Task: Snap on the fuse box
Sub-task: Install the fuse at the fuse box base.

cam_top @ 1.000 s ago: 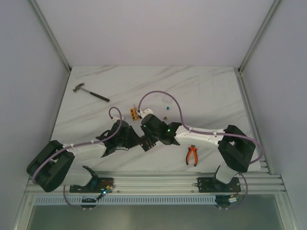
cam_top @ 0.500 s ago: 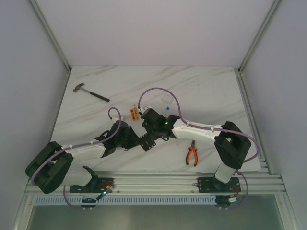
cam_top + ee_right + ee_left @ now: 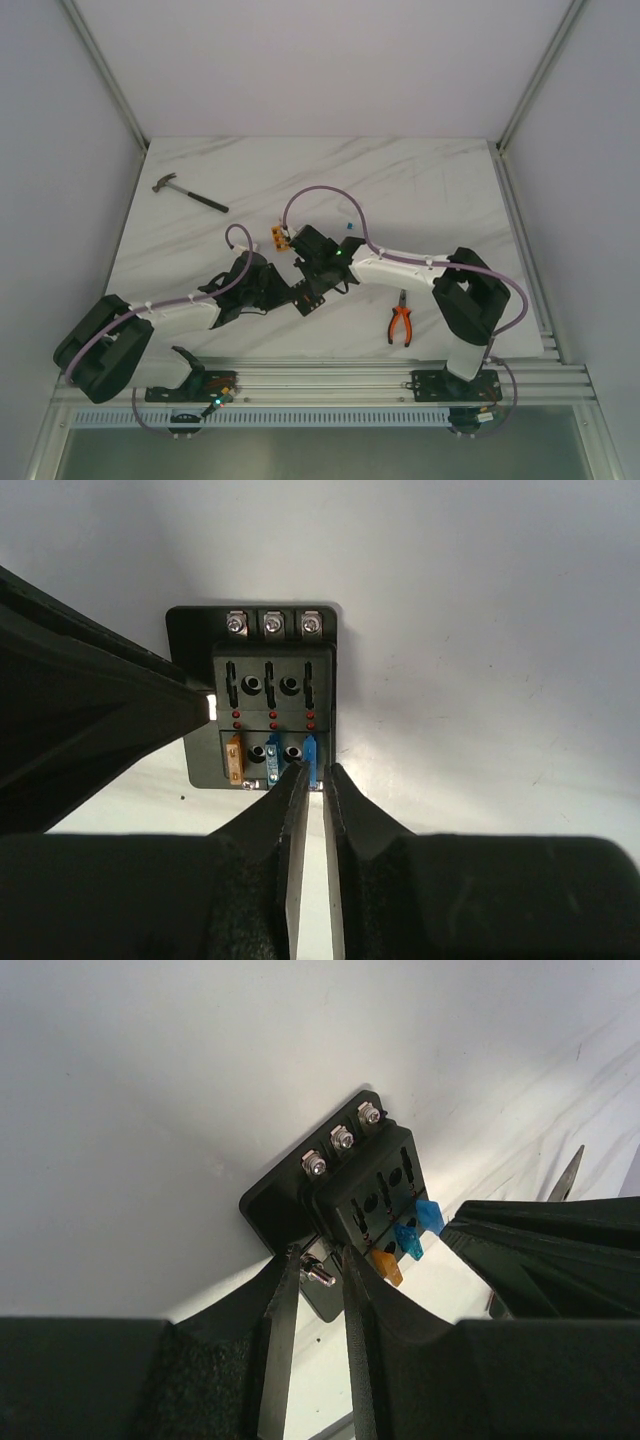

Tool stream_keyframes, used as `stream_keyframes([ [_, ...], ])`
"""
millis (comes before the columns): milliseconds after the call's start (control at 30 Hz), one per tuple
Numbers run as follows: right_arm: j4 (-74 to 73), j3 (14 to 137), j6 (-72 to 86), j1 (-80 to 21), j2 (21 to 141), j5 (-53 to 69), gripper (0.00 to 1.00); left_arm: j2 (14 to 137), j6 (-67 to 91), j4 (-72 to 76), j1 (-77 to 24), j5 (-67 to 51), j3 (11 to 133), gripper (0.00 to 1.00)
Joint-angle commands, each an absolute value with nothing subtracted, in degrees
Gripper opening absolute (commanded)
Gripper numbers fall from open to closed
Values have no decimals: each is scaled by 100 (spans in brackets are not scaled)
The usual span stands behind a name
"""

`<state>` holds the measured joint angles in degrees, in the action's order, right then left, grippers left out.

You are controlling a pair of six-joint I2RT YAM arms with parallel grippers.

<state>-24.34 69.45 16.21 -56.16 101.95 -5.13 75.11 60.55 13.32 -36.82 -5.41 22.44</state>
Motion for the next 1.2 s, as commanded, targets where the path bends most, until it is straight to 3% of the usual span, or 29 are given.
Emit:
stream_keyframes([
  [0, -2640, 7187, 1530, -5593, 10367, -427, 17, 7645, 5982, 1153, -3648, -535, 2259, 34],
  [167, -2754, 7297, 1473, -5594, 10516, -350, 15, 7647, 5968, 1151, -3646, -543, 2261, 34],
  [400, -3182, 7383, 1369, -5596, 10807, -364, 0, 7662, 5971, 1152, -3637, -552, 2255, 34],
  [1167, -3684, 6864, 1022, -5741, 12155, -39, 0, 7655, 6021, 1151, -3615, -550, 2193, 34],
])
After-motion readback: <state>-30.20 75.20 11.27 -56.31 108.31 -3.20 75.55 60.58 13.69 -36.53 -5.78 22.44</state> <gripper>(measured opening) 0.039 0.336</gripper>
